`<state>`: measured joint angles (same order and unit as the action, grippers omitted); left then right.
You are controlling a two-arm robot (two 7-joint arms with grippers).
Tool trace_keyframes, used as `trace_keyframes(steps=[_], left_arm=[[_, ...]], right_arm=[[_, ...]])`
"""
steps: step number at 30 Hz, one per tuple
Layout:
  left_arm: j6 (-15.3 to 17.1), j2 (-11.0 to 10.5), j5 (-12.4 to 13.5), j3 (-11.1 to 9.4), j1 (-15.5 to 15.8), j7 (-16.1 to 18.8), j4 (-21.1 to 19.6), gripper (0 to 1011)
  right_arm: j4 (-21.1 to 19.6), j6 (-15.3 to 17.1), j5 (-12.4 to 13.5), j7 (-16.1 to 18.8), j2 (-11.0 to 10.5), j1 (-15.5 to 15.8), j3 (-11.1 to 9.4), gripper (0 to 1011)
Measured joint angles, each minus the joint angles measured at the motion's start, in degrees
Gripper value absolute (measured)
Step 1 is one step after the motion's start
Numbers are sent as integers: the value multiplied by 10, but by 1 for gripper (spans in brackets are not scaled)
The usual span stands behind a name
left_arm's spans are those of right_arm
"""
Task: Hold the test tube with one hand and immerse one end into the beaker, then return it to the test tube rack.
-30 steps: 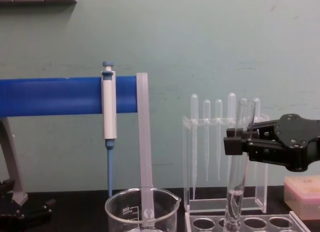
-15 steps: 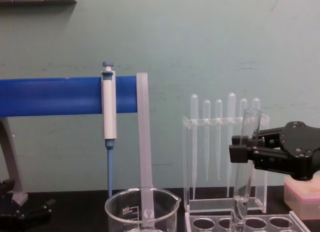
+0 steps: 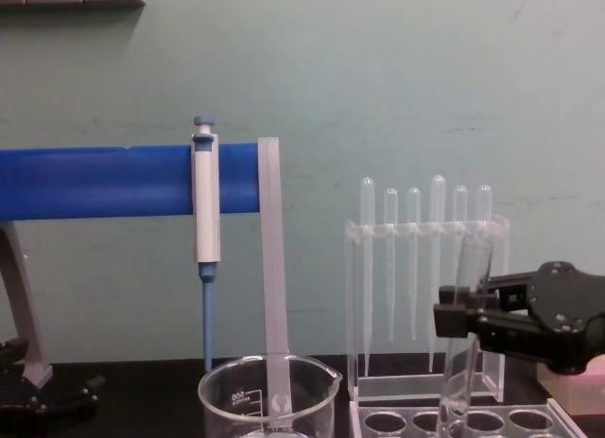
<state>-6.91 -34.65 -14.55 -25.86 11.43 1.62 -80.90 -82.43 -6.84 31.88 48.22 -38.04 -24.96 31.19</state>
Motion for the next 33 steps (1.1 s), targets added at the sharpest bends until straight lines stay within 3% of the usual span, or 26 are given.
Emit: trace_keyframes(steps=[33], left_arm=[[0,0,0,0,0,0,0,1000]], right_arm=[[41,-16,-12,13,23,-3,10,225]])
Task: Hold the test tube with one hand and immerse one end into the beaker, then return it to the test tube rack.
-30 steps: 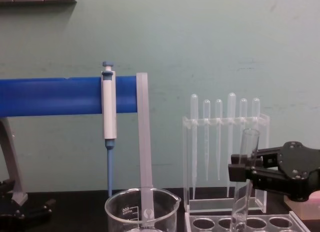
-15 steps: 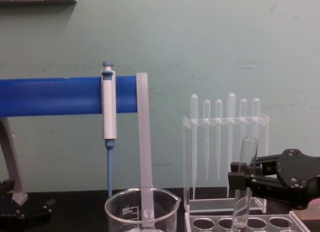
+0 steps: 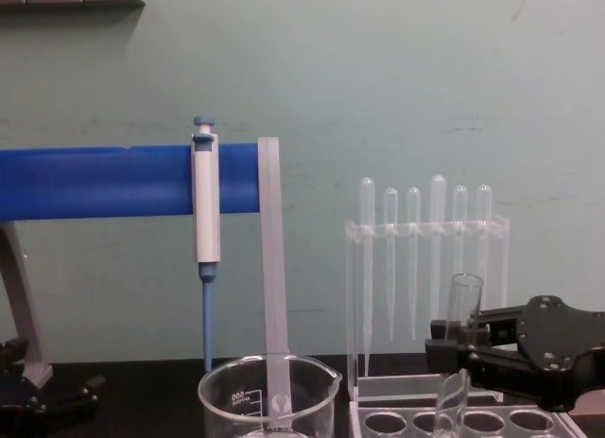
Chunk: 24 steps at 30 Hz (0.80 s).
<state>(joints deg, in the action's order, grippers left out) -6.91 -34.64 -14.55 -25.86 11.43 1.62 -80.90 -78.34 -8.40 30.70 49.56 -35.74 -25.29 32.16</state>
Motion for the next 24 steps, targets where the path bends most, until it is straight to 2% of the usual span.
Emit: trace_keyframes(steps=[24], left_arm=[[0,0,0,0,0,0,0,1000]], right_arm=[[6,-3,-1,3,4,1,1,226]])
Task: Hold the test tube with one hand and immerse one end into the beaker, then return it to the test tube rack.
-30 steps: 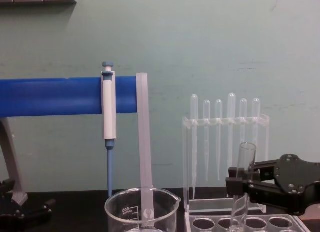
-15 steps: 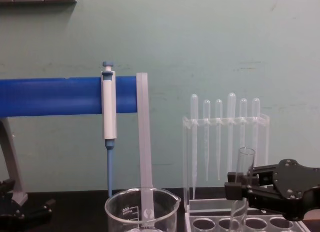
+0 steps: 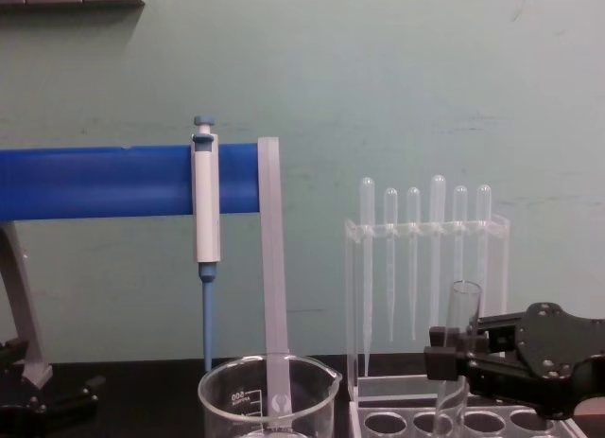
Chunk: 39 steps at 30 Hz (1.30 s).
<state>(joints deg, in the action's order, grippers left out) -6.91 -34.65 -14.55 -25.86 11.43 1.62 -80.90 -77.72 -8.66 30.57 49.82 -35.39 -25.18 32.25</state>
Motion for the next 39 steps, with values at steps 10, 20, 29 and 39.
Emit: trace_keyframes(steps=[10,20,29,39], left_arm=[[0,0,0,0,0,0,0,1000],[0,0,0,0,0,0,0,1000],[0,0,0,0,0,0,0,1000],[0,0,0,0,0,0,0,1000]], right_arm=[[-1,1,0,-1,-1,0,0,820],[-27,-12,-12,-4,-7,0,-1,1004],[-91,-31,-26,-27,-20,8,-18,1004],[-153,-73,-49,-138,-26,82,-82,1004]])
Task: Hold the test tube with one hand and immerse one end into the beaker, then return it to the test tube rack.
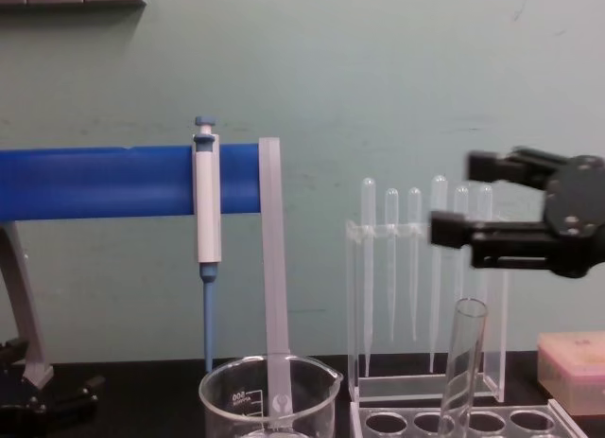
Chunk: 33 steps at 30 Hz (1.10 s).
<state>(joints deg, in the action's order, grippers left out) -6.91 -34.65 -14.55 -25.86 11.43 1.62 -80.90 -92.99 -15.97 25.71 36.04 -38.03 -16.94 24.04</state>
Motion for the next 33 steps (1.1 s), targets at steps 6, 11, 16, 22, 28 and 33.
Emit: trace_keyframes(steps=[6,11,16,22,28,33], left_arm=[[0,0,0,0,0,0,0,1000],[0,0,0,0,0,0,0,1000],[0,0,0,0,0,0,0,1000],[0,0,0,0,0,0,0,1000],[0,0,0,0,0,0,0,1000],[0,0,0,0,0,0,0,1000]], right_arm=[[-29,0,-26,-133,14,84,-54,1004],[-41,54,-69,-248,48,128,-75,1004],[-29,107,-94,-292,78,126,-70,1004],[8,162,-115,-319,115,102,-62,1004],[28,178,-130,-316,127,80,-55,1004],[31,179,-132,-312,128,78,-54,1004]])
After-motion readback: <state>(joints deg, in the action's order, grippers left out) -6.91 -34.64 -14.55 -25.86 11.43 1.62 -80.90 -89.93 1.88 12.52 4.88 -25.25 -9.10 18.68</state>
